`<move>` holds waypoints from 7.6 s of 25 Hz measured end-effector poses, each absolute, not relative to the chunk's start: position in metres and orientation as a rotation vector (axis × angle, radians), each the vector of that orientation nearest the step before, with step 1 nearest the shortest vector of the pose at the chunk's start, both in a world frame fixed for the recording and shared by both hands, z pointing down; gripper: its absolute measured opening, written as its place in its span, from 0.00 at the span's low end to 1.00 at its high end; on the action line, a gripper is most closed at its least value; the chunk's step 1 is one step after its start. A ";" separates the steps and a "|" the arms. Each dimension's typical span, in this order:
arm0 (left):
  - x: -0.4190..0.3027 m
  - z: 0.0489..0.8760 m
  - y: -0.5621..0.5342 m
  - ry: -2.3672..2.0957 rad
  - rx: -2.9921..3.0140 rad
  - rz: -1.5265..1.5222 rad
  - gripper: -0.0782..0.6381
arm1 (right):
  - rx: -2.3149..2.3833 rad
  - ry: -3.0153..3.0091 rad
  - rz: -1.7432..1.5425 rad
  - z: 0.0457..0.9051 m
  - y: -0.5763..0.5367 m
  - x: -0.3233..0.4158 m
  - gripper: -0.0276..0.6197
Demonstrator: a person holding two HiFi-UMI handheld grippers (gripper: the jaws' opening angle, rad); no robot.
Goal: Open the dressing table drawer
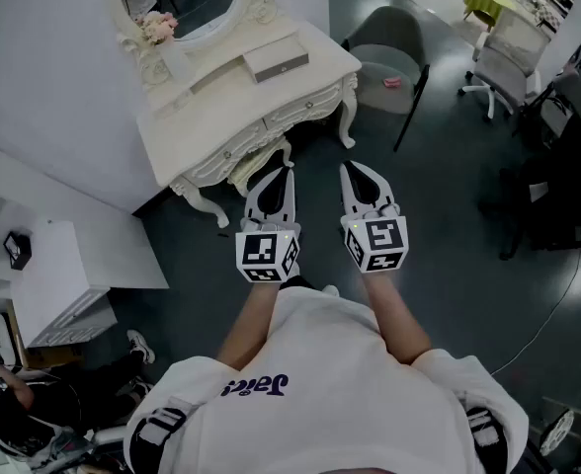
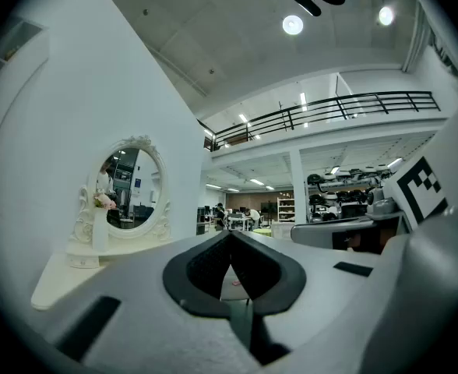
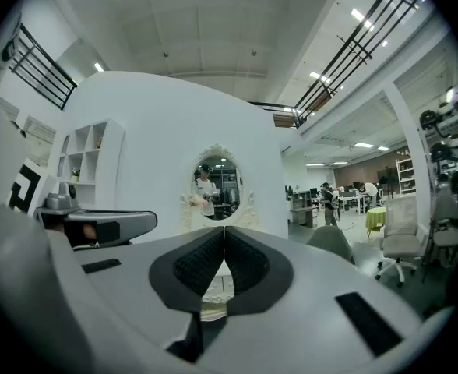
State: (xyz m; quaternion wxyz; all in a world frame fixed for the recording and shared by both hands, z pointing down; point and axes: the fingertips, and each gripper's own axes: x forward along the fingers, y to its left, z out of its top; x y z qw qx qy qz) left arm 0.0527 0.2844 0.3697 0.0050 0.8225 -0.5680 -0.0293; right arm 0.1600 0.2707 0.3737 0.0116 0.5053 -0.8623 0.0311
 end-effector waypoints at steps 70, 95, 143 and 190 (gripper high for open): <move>-0.117 0.582 -0.326 -1.680 2.264 0.092 0.13 | 0.966 -2.183 0.645 0.719 -0.310 -0.017 0.07; -0.133 0.585 -0.326 -1.708 2.198 0.083 0.13 | 0.939 -2.123 0.685 0.737 -0.319 -0.027 0.15; -0.047 0.567 -0.262 -1.476 2.396 0.120 0.13 | 1.067 -2.083 0.763 0.740 -0.224 0.029 0.15; -0.093 0.434 -0.188 -1.627 2.605 -0.116 0.13 | 1.498 -2.645 0.212 0.444 -0.204 0.001 0.08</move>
